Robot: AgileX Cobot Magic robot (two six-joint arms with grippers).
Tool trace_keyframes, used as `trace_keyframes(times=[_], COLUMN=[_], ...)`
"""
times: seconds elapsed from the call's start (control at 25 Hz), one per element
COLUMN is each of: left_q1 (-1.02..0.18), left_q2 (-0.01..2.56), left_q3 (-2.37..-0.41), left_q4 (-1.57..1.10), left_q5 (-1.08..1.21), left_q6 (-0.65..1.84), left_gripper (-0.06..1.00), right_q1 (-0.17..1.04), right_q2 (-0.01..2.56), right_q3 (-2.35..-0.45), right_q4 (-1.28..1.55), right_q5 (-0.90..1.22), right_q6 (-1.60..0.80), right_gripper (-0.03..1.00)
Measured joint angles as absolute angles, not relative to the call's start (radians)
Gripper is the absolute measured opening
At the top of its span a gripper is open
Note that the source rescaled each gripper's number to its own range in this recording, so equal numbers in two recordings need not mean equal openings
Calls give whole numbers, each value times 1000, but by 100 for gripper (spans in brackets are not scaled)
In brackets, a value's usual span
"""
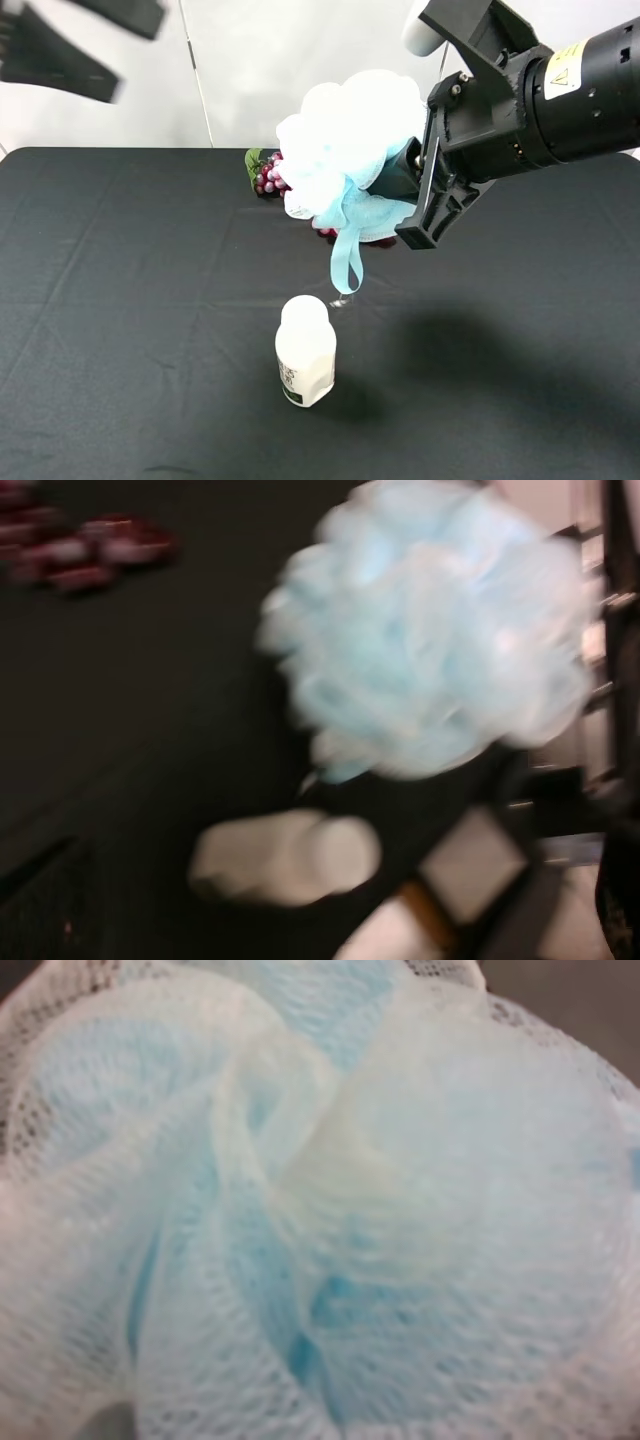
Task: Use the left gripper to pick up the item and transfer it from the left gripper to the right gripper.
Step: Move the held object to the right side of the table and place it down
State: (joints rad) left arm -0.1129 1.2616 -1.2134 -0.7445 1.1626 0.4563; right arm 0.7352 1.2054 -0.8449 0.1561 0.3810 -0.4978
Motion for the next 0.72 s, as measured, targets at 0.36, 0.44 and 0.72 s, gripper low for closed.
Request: trace_keyframes(times=[0.36,0.44,0.72], left_q1=[-110,-110,-110], left_q2=[995,950,777], left_q3=[-1213,-1213,-1168], left_q4=[-327,-284,-191], left_q5=[1166,1166,1166], left_q6=[268,244,196], left_gripper=[99,99,99], right_q1=[735,735,735], right_q2=[1205,1205,1205], right_q3=[-845,-845,-845], right_q4=[157,157,157], right_q5=[381,381,381], right_q6=[-500,-500,-500], right_gripper=[34,31,23])
